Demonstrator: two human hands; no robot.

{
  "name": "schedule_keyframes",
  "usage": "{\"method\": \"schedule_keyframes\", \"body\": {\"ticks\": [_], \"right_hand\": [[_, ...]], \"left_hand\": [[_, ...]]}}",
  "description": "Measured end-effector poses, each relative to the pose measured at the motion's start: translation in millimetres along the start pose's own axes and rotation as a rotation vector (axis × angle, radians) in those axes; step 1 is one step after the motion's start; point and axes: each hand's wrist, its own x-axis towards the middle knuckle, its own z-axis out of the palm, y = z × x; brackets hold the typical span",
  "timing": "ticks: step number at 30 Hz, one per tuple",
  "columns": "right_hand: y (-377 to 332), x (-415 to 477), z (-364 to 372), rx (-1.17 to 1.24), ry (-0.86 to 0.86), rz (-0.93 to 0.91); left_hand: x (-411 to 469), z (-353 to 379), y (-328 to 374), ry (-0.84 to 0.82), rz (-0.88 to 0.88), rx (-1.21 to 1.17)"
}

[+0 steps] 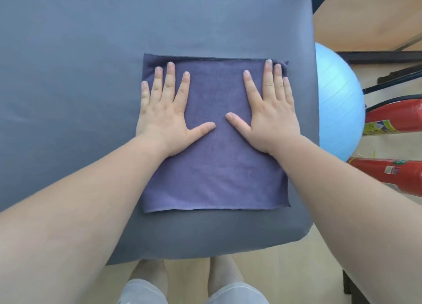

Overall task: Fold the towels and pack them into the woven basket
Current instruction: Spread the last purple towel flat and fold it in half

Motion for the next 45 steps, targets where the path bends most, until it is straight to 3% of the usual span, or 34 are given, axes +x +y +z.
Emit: {"method": "schedule_keyframes", "body": {"ticks": [15, 19, 21, 28, 32, 34, 38, 45], "right_hand": [[10, 22, -10, -0.031, -0.041, 0.0], [12, 42, -23, -0.011, 0.177, -0.045], [13, 59, -32, -0.059, 0.224, -0.062], [13, 93, -73, -0.132, -0.115, -0.099], [11, 91, -82, -0.164, -0.181, -0.14], [11, 90, -81, -0.145, -0.125, -0.152], [13, 90, -82, -0.044, 0.158, -0.104], [13, 27, -69, 0.141, 0.313, -0.165]], "left_hand": [[34, -20, -28, -0.01, 0.016, 0.02], [51, -42, -41, 0.185, 0.084, 0.053], [63, -52, -42, 0.204, 0.089, 0.115], [92, -77, -35, -0.073, 0.032, 0.198], [94, -80, -35, -0.024, 0.05, 0.148], [93, -78, -38, 0.081, 0.054, 0.114], [88, -85, -45, 0.365, -0.012, 0.001], [24, -73, -60, 0.434, 0.068, -0.339]]}}
